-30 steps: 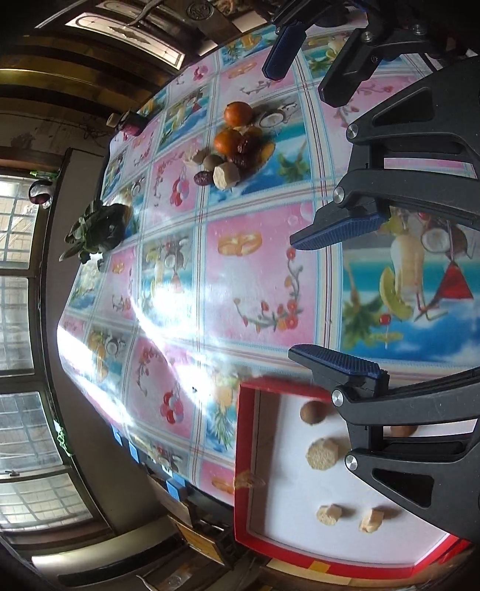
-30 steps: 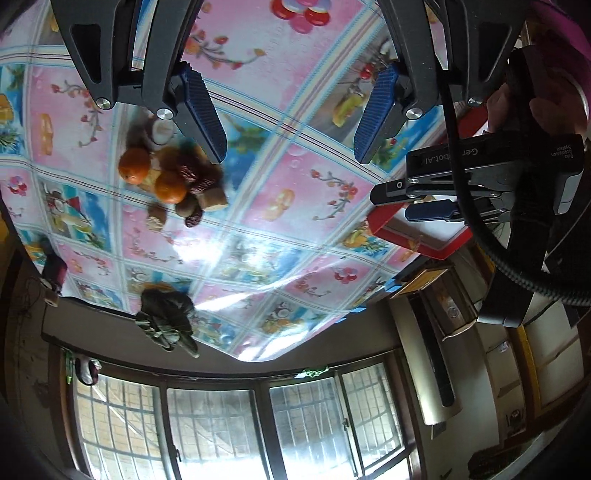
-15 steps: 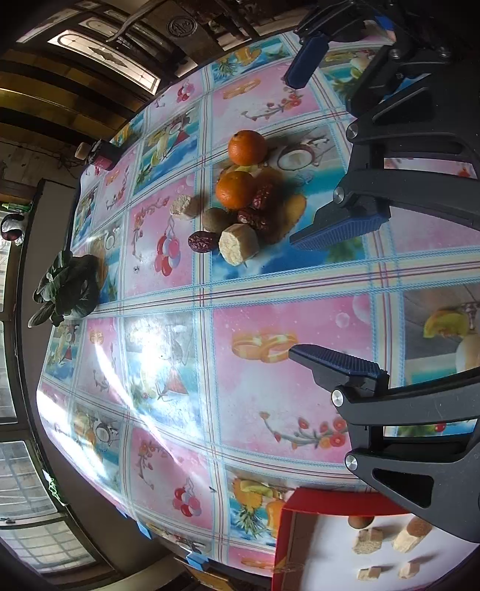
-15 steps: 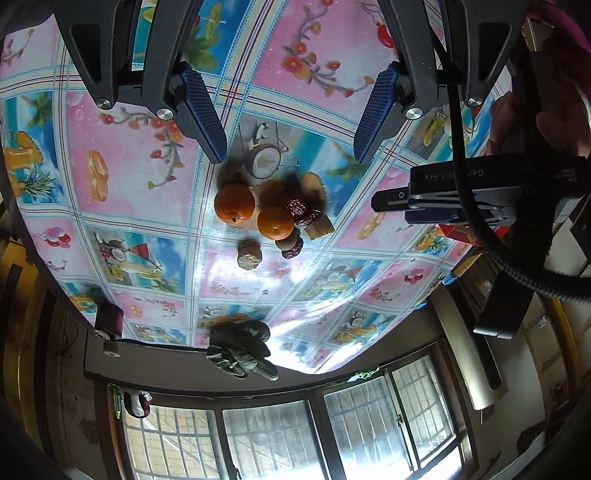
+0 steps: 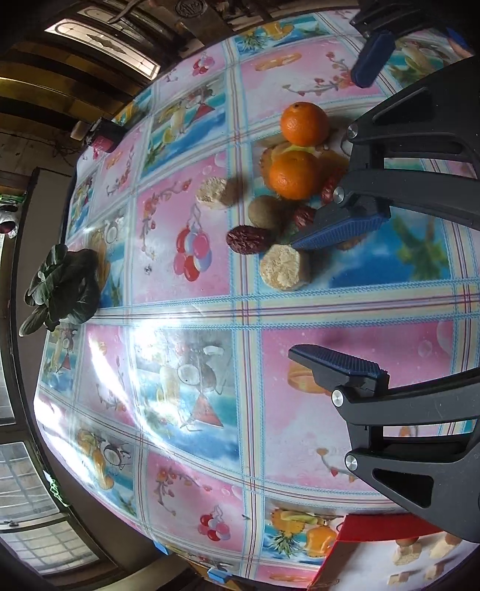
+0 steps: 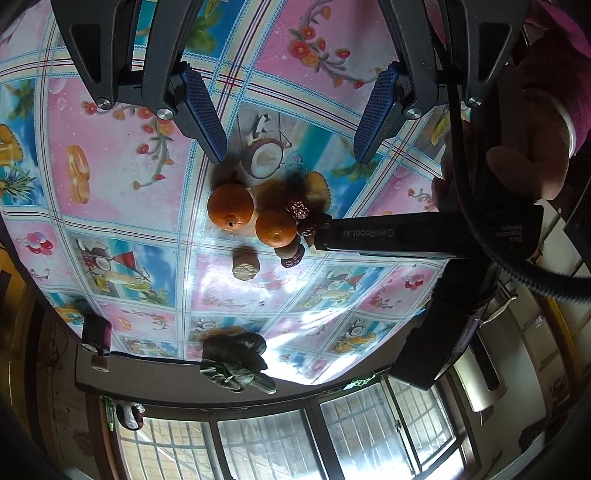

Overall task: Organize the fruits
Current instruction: 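Grasp a round white pastry slice with the left tool while the right grasps a red date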

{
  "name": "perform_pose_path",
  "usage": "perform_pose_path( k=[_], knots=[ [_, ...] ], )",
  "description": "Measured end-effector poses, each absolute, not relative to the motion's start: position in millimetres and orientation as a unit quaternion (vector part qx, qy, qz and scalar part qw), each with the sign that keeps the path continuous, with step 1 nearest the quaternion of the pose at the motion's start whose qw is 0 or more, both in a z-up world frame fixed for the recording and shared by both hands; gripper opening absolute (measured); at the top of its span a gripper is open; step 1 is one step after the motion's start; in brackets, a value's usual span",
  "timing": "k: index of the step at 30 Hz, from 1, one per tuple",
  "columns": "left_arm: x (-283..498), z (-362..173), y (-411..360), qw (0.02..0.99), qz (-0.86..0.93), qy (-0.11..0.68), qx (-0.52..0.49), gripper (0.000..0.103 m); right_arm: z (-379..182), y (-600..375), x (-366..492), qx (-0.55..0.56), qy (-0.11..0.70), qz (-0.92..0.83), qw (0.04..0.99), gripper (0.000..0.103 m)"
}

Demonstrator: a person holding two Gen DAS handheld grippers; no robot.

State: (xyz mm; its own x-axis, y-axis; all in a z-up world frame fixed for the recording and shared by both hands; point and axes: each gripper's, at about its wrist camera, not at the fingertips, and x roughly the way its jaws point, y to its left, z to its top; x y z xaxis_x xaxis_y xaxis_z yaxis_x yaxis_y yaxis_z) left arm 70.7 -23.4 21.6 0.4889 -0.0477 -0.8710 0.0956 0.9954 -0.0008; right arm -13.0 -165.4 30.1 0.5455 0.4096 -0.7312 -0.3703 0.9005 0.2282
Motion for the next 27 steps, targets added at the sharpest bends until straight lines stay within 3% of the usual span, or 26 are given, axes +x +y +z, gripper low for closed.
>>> perform_pose_path(
  k=[7,27],
  knots=[
    [64,23,8,0.863,-0.036,0.504,-0.002,0.053,31,-162,-12,0.025,0.419,0.235,0.876,0.07],
    [87,17,-31,0.858,-0.085,0.506,0.03,0.053,22,-163,-7,0.027,0.432,0.236,0.87,0.07]
  ],
)
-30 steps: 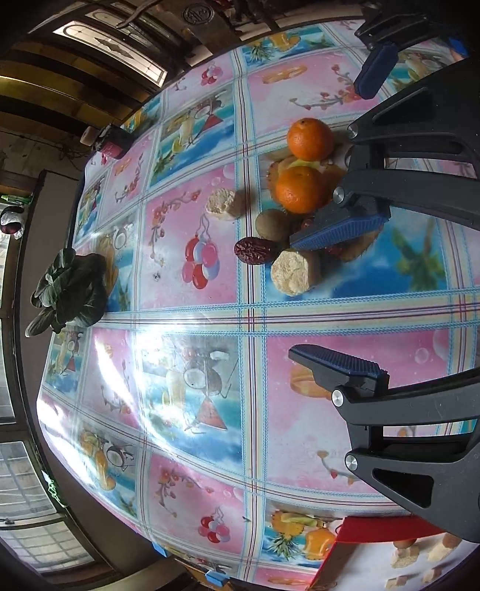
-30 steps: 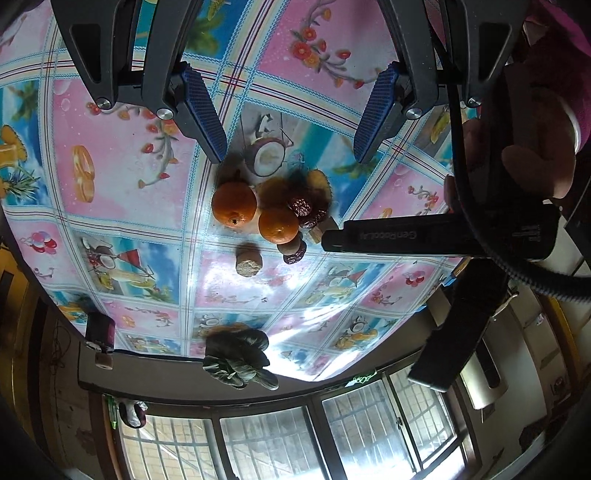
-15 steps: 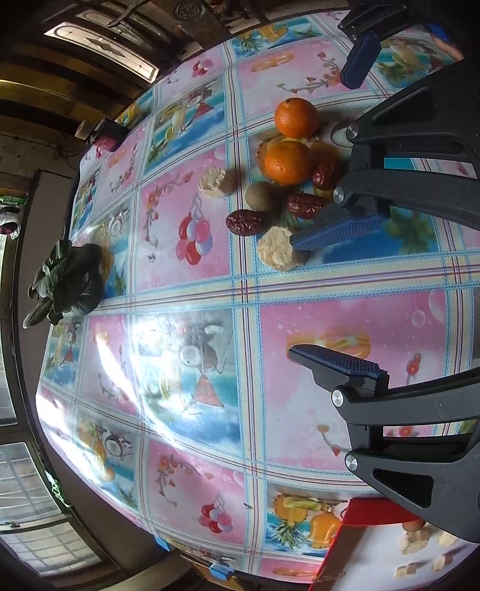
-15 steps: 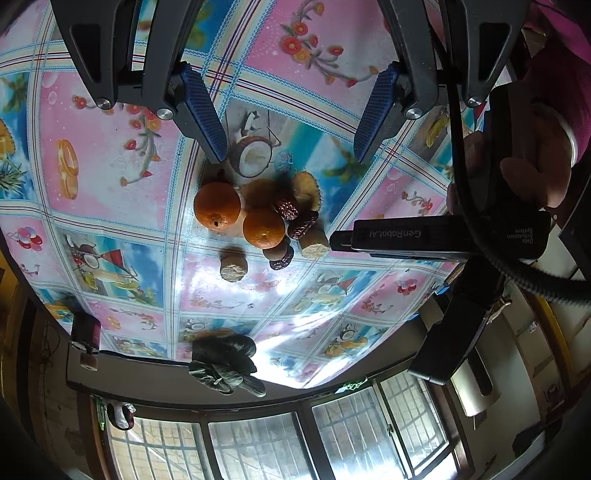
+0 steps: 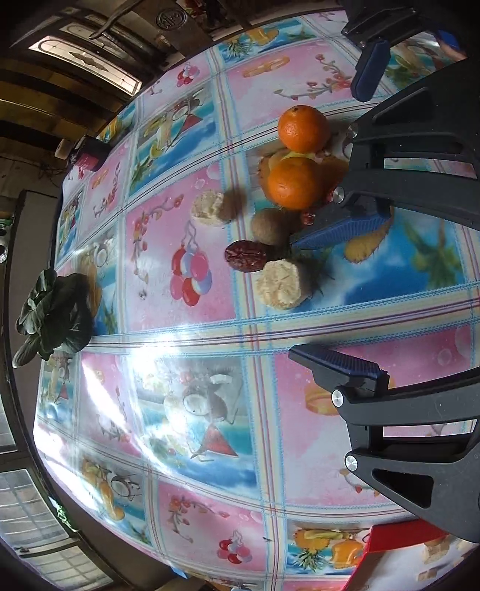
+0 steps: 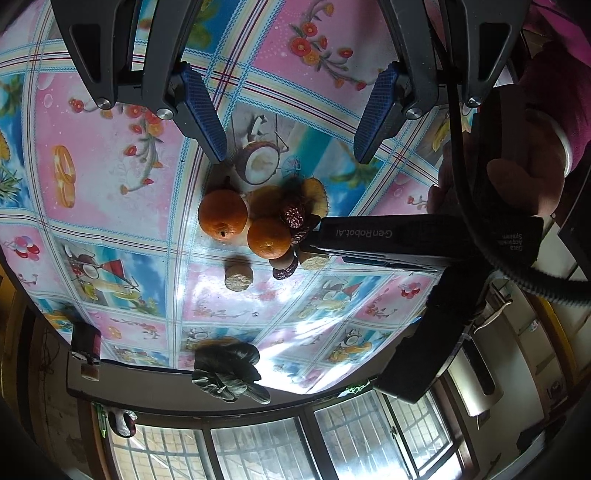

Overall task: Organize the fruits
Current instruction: 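Grasp a round white pastry slice with the left tool while the right grasps a red date, then carry the pastry slice and red date into the red tray and open both tools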

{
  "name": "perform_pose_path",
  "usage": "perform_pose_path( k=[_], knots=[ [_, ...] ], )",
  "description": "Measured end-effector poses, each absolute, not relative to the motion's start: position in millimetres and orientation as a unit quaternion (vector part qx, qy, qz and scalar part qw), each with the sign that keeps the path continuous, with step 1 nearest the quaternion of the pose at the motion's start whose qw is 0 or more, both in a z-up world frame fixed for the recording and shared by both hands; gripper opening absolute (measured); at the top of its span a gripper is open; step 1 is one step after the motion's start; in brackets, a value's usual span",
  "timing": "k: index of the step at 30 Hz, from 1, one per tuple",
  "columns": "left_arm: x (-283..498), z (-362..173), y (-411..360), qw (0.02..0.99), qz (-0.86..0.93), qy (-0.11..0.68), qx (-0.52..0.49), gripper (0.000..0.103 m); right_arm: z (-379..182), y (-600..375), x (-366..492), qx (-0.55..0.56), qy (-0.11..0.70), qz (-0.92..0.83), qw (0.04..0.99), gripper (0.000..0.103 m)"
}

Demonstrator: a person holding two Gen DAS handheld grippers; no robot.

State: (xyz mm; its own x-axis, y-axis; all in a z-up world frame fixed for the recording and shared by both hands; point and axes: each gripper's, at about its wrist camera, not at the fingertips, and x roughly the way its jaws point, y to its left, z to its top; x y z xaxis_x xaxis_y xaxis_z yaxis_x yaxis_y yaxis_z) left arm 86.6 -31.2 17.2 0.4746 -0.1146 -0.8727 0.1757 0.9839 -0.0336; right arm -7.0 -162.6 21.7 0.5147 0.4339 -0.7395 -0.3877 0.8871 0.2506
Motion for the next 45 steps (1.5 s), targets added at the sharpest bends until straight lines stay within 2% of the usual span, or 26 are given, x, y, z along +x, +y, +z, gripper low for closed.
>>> perform_pose_path(
  k=[3,4,5,11,13,16,21,23,25,26,37,45],
  knots=[
    [92,17,-32,0.859,-0.084,0.503,0.029,0.052,21,-162,-6,0.027,0.432,0.236,0.87,0.07],
    [92,18,-32,0.861,-0.083,0.501,0.032,0.042,21,-162,-6,0.027,0.433,0.235,0.87,0.07],
    [92,18,-31,0.863,-0.078,0.498,0.038,0.028,20,-161,-6,0.025,0.434,0.233,0.87,0.07],
    [79,23,-17,0.86,-0.076,0.503,0.018,0.027,22,-153,-7,0.015,0.428,0.237,0.872,0.069],
    [69,27,-12,0.864,-0.069,0.498,0.02,0.027,22,-145,-5,0.0,0.433,0.244,0.868,0.059],
    [56,31,-1,0.864,-0.066,0.499,0.011,0.027,20,-132,2,-0.019,0.44,0.258,0.86,0.05],
    [37,34,19,0.861,-0.062,0.505,-0.002,0.027,16,-119,25,-0.05,0.447,0.248,0.858,0.048],
    [30,36,27,0.861,-0.06,0.505,-0.007,0.027,14,-119,34,-0.056,0.449,0.237,0.86,0.042],
    [25,37,33,0.861,-0.057,0.505,-0.008,0.027,12,-118,42,-0.059,0.448,0.235,0.86,0.024],
    [23,38,35,0.861,-0.056,0.505,-0.008,0.027,10,-117,45,-0.059,0.448,0.235,0.861,0.019],
    [-14,51,62,0.876,-0.031,0.482,0.002,0.027,33,-119,3,-0.004,0.424,0.232,0.876,0.018],
    [-45,62,85,0.888,0.006,0.459,0.016,0.027,43,-80,-32,-0.004,0.412,0.277,0.868,0.018]
  ],
)
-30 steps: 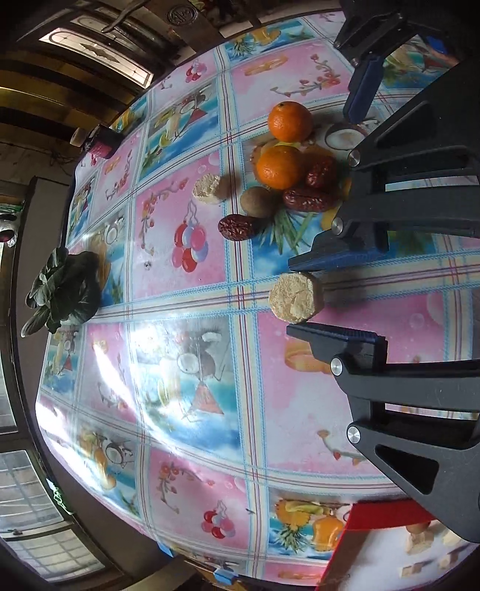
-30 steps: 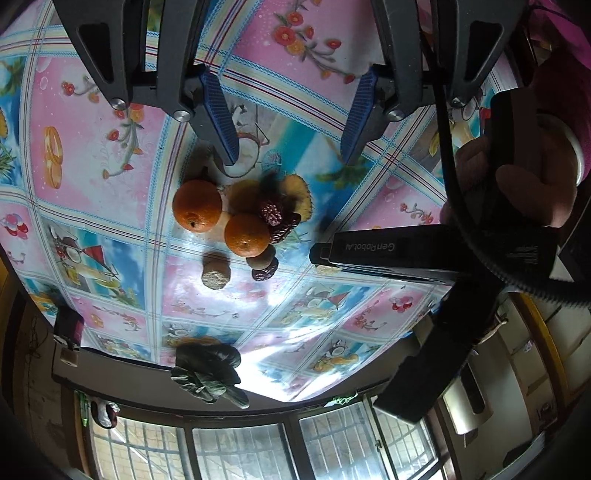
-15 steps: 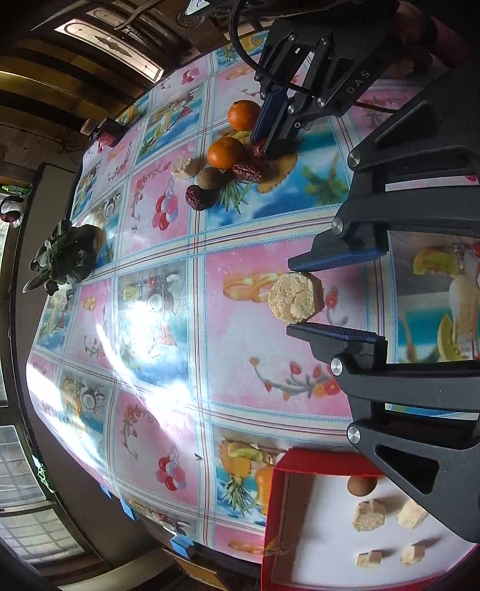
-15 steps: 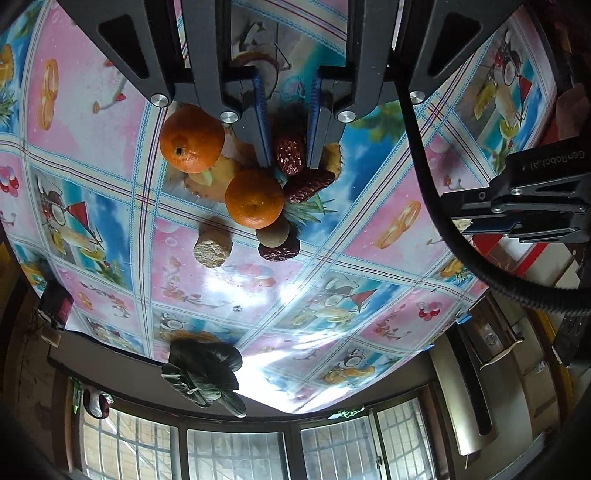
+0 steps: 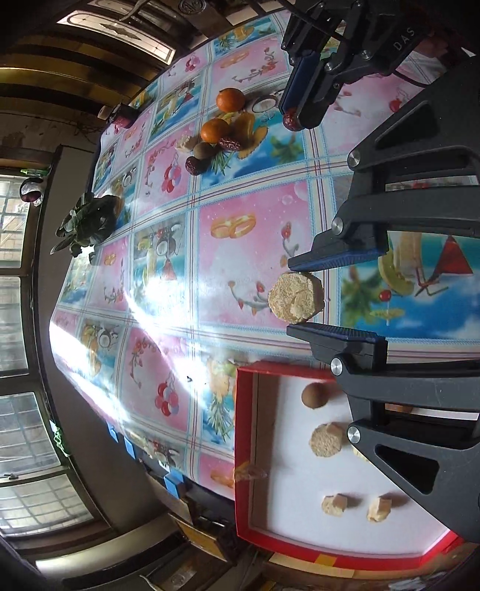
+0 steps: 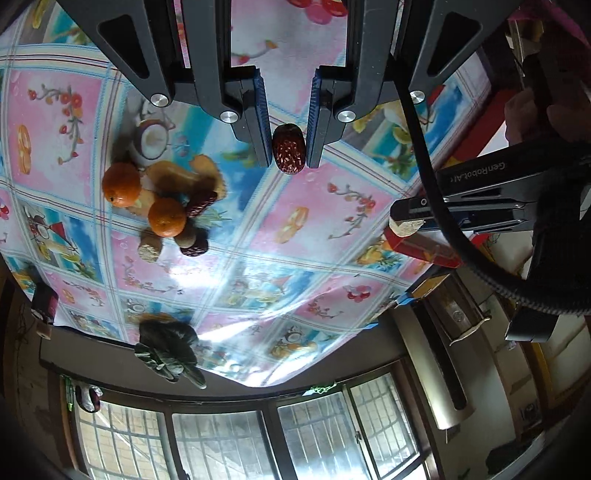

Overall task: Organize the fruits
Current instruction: 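Carry the pastry slice and red date into the red tray and open both tools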

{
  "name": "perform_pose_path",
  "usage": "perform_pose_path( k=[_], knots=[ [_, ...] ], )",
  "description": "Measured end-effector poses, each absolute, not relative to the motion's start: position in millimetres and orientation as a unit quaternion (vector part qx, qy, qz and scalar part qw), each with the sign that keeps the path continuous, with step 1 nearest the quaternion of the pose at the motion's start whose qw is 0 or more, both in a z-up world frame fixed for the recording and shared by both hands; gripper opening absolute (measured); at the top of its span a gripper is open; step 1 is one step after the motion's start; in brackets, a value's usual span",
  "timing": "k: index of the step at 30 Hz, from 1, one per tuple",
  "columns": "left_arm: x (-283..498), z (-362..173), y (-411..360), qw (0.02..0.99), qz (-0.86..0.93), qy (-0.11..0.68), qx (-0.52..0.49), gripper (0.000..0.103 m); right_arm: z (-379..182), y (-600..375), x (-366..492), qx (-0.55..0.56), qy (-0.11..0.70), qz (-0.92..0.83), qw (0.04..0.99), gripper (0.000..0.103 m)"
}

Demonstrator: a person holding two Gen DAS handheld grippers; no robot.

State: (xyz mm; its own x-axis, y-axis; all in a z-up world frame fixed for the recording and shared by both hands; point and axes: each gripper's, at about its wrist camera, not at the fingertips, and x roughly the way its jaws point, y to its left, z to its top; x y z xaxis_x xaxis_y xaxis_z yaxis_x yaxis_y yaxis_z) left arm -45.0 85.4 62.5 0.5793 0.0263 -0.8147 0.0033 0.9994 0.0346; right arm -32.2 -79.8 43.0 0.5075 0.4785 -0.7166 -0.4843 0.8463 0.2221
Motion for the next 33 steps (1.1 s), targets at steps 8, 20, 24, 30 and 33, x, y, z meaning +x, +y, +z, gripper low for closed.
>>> perform_pose_path(
  k=[8,20,24,30,33],
  knots=[
    [-72,70,116,0.897,0.039,0.44,0.013,0.027,50,-35,-50,-0.021,0.405,0.309,0.86,0.018],
    [-99,75,187,0.897,0.105,0.429,-0.013,0.027,63,34,-59,-0.062,0.393,0.363,0.843,0.018],
    [-103,74,210,0.895,0.123,0.428,-0.025,0.027,62,58,-62,-0.078,0.394,0.379,0.834,0.018],
    [-107,70,237,0.891,0.144,0.429,-0.037,0.027,62,89,-66,-0.096,0.394,0.404,0.82,0.018],
    [-109,68,250,0.888,0.155,0.43,-0.042,0.027,62,103,-70,-0.104,0.394,0.416,0.813,0.018]
  ],
)
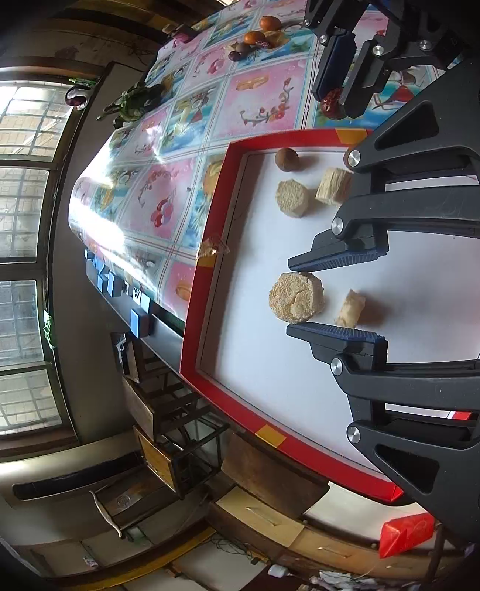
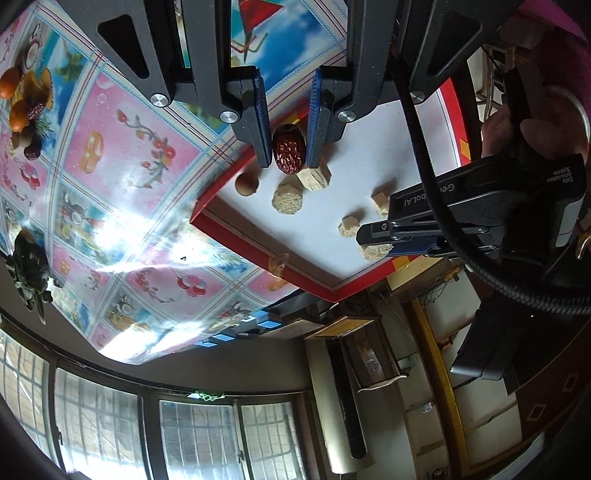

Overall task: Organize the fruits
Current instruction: 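Carry the pastry slice and red date into the red tray and open both tools, then move both open tools back to the snack pile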

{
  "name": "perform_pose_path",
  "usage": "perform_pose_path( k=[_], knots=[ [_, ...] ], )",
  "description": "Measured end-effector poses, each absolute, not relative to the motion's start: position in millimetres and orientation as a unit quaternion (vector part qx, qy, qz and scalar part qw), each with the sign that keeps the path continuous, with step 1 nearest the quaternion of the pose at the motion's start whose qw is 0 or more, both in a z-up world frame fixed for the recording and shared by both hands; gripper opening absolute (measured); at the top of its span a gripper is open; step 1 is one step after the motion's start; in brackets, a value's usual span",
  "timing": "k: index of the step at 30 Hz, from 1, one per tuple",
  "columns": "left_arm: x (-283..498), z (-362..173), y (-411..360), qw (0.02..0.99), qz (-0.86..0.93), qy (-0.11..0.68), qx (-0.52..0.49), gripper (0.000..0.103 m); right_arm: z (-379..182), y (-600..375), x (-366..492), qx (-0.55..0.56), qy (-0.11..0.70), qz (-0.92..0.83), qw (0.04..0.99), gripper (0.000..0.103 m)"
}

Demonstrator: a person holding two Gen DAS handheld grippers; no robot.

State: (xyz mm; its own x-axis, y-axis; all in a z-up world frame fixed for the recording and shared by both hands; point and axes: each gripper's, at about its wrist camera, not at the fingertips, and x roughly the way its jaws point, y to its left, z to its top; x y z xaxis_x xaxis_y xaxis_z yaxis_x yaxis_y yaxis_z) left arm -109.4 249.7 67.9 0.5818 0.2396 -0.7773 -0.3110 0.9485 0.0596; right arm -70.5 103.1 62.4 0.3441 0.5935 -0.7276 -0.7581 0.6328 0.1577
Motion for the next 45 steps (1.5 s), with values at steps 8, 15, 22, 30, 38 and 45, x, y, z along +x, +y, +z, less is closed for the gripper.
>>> perform_pose_path(
  k=[8,15,22,30,38,45],
  knots=[
    [-110,56,281,0.877,0.181,0.441,-0.06,0.027,54,135,-79,-0.129,0.401,0.443,0.791,0.018],
    [-108,49,296,0.869,0.189,0.45,-0.079,0.027,39,158,-85,-0.143,0.414,0.468,0.767,0.018],
    [-104,40,299,0.863,0.183,0.462,-0.091,0.027,23,171,-81,-0.152,0.431,0.47,0.755,0.018],
    [-103,33,299,0.853,0.198,0.475,-0.093,0.03,15,173,-76,-0.136,0.441,0.467,0.754,0.019],
    [-107,48,290,0.865,0.206,0.448,-0.087,0.059,27,159,-83,-0.123,0.428,0.469,0.763,0.031],
    [-102,62,258,0.879,0.181,0.435,-0.073,0.059,42,121,-72,-0.074,0.419,0.446,0.788,0.045]
  ],
)
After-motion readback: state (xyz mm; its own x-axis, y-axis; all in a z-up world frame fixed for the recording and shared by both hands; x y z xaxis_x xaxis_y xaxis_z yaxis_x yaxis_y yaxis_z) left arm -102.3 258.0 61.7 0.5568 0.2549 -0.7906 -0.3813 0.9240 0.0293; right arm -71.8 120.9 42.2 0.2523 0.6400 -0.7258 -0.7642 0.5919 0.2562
